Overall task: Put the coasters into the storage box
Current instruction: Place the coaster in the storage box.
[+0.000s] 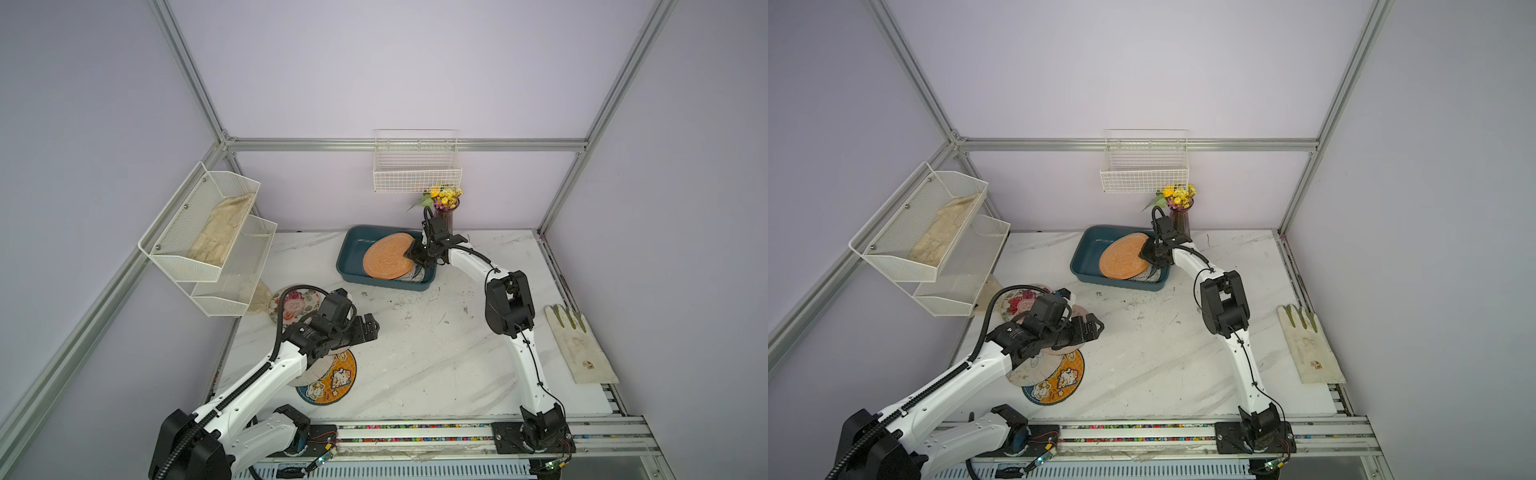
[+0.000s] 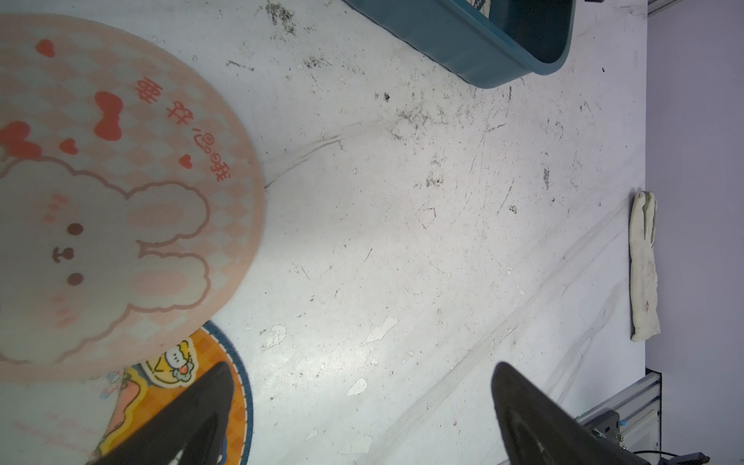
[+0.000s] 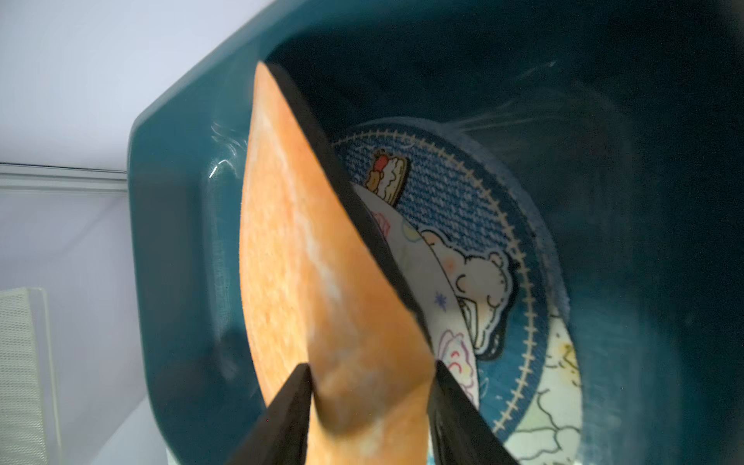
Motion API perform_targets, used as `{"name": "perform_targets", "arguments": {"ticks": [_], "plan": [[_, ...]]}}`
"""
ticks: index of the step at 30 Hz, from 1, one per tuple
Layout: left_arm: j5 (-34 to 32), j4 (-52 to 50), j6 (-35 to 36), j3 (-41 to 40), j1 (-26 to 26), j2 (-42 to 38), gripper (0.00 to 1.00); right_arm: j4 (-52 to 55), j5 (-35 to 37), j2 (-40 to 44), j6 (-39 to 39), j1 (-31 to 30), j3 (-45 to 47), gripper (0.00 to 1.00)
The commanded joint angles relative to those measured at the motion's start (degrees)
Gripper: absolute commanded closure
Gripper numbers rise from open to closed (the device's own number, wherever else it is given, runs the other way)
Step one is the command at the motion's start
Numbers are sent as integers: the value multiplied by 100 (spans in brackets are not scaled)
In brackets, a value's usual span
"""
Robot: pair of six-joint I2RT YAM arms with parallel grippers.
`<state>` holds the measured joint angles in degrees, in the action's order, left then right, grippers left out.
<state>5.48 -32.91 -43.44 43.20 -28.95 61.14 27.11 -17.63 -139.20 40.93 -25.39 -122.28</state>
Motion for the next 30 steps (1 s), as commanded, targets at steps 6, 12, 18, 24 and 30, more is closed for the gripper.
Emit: {"name": "perform_targets", "arguments": {"ticks": [6,12,18,24,30], "plan": [[-72,47,-59,-266,29,-107,0,549,258,450,-336,16,-52,36],[-188,22,-185,-329,30,-138,0,666,195,713,-532,12,-20,29],[-831,-216,-329,-340,39,-147,0,707,-85,1146,-703,-26,324,24],[-1102,-294,-64,-393,626,19,0,649,-442,1814,-948,-123,1203,18],[-965,-3,441,-434,1531,373,0,537,-658,2493,-1120,-235,2357,15]]}}
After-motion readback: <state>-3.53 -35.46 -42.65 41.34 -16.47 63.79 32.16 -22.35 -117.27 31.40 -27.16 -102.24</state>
